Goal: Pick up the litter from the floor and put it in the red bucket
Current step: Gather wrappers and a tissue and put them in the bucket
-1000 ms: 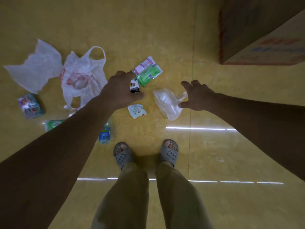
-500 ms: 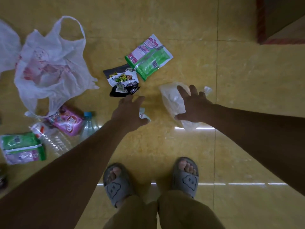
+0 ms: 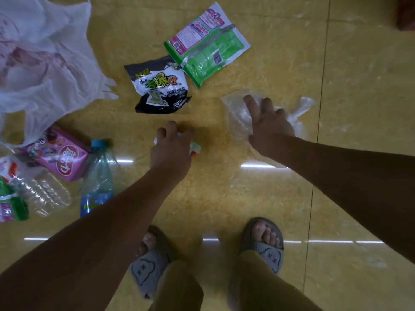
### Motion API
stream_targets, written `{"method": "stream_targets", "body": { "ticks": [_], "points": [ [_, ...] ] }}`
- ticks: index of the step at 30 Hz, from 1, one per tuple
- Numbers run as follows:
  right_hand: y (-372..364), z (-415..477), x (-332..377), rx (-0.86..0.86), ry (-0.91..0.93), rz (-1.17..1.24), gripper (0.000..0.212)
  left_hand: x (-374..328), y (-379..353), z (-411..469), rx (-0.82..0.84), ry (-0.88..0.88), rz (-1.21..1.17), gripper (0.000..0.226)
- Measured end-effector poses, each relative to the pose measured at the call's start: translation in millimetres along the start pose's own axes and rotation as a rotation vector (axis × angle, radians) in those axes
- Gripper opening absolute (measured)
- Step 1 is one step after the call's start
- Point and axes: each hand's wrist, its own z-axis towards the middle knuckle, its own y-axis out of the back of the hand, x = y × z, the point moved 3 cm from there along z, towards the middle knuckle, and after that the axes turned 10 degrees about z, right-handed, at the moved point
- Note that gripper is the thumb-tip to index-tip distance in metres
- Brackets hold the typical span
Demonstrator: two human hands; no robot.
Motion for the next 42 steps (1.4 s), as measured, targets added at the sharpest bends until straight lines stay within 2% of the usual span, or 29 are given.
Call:
{"method": "stream_targets", "body": {
  "ticks": [6, 15, 23, 30, 42],
  "points": [
    [29, -8, -2, 0.05, 0.069, 0.156, 0.073, 7, 20, -11, 0.024, -0.072, -0.044, 0.038],
    [119, -87, 22, 0.099, 0.112, 0.125, 0.065, 21, 132, -61, -0.017, -0.109, -0.137, 0.034],
    [258, -160, 67, 0.043, 0.163, 0.09, 0.068, 42, 277, -130, -0.124, -0.054, -0.18, 0.032],
    [395, -232, 123, 0.014, 0.219, 0.067, 0.068, 103, 419, -211, -0.207, 0.018, -0.206, 0.026],
    [610, -295, 197, -0.187, 0.477, -0.006, 0.073, 142, 625, -304, -0.441, 0.142, -0.156, 0.03]
  ]
}}
